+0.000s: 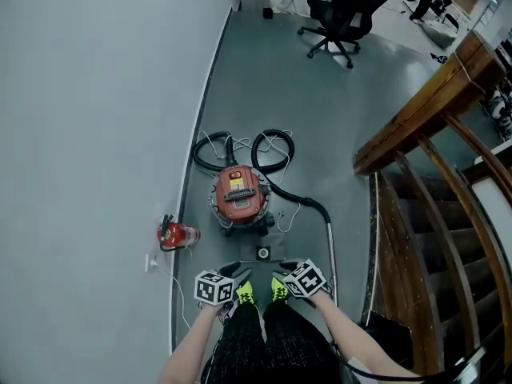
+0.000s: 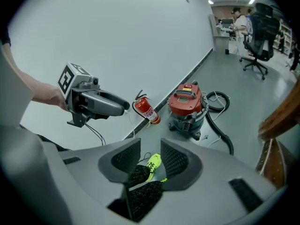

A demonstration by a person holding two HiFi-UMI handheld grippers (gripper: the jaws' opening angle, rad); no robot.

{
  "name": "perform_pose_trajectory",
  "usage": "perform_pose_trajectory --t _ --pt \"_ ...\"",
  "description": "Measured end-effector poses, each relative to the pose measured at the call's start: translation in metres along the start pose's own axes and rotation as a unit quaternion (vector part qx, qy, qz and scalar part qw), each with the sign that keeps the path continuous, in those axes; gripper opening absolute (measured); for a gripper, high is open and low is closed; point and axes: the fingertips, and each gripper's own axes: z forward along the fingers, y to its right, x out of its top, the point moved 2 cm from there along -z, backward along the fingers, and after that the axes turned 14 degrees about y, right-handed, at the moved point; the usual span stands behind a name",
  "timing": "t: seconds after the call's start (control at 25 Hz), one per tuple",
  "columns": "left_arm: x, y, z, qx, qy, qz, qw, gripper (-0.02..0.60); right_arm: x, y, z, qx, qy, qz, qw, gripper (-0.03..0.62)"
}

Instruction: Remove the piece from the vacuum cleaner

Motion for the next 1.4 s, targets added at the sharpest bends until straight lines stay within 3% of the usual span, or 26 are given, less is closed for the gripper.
perform_pose_trajectory --t 0.24,0.56,0.72,0.96,1.16,1.4 --pt "0.020 0.027 -0.018 -0.016 0.008 -0.002 0.9998 0.198 0.012 -0.022 -0.024 0.005 -0.005 -0.018 1.000 0.144" --pt "0.016 0.054 -0.036 -0.029 0.015 -0.026 0.9992 0.197 0.023 -0.043 -0.043 0.009 0.002 -0.035 0.999 0.144" --pt "0.016 0.062 -0.052 -0.030 0.023 -0.009 0.9992 0.192 0.027 -0.051 -0.051 0.003 0.012 -0.029 1.000 0.143" --pt "0.028 0.071 -0.070 -0.052 0.046 0.004 0.9976 0.136 0.029 -0.063 -0.056 -0.005 0.035 -0.023 0.999 0.134" --pt "0.038 0.065 -0.079 -0.063 0.060 0.001 0.9962 0.032 0.043 -0.064 -0.053 -0.017 0.052 -0.013 0.998 0.126" --pt "0.031 0.060 -0.096 -0.067 0.060 -0.005 0.9959 0.011 0.043 -0.072 -0.056 -0.030 0.065 -0.001 0.997 0.126"
